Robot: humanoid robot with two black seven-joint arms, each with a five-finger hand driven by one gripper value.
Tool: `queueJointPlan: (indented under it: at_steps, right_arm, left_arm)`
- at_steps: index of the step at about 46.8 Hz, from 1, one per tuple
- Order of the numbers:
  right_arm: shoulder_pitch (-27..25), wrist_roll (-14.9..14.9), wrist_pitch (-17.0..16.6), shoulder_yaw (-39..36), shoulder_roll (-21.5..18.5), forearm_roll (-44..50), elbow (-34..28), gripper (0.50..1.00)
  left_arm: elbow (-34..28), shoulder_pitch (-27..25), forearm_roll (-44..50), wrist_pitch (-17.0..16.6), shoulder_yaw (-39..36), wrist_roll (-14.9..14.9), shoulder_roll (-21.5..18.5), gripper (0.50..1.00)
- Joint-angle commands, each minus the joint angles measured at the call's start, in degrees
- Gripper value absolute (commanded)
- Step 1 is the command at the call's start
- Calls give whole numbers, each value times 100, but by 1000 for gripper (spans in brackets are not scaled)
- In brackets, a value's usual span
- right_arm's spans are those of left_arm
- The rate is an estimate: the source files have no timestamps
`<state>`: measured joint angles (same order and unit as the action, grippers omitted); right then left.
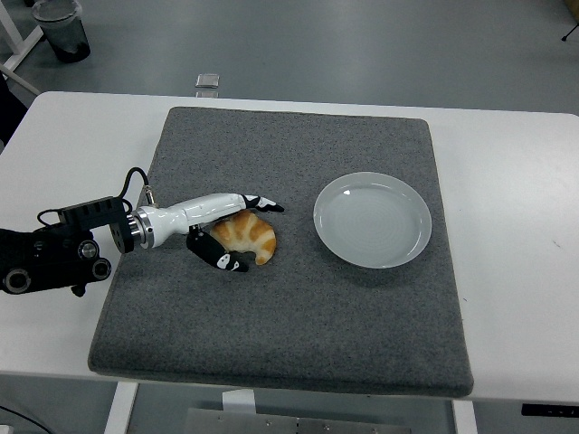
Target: Place the bread on the plate
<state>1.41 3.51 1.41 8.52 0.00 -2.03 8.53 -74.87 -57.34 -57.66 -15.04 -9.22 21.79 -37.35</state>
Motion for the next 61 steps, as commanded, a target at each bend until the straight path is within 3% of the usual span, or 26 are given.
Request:
queueJointPlan:
  at_steps: [1,5,15,29,43,54,61]
  right_arm:
    - [0,0,0,0,0,1,0,930]
    - [0,0,0,0,0,1,0,930]
    - [0,0,0,0,0,1,0,930]
    - [-9,0,0,0,0,1,0,930]
    - [-9,0,0,0,0,10,0,930]
    - [-17,0,0,9,0,10,0,930]
    - [-17,0,-9,9,0,10,0,930]
  left_arm:
    - [61,12,0,1,-10,62,0,928]
    - [96,12,0,-8,-10,150,-9,874]
    - [184,12,0,-8,-10,387,0,500]
    - [395,-58,-9,-263,148,703,-18,500]
    - [421,-58,35,-298,209,704,-79,500]
    - [781,-58,9,-289,737,747,-141,500]
    - [764,-312,-9,-254,860,783,-404,500]
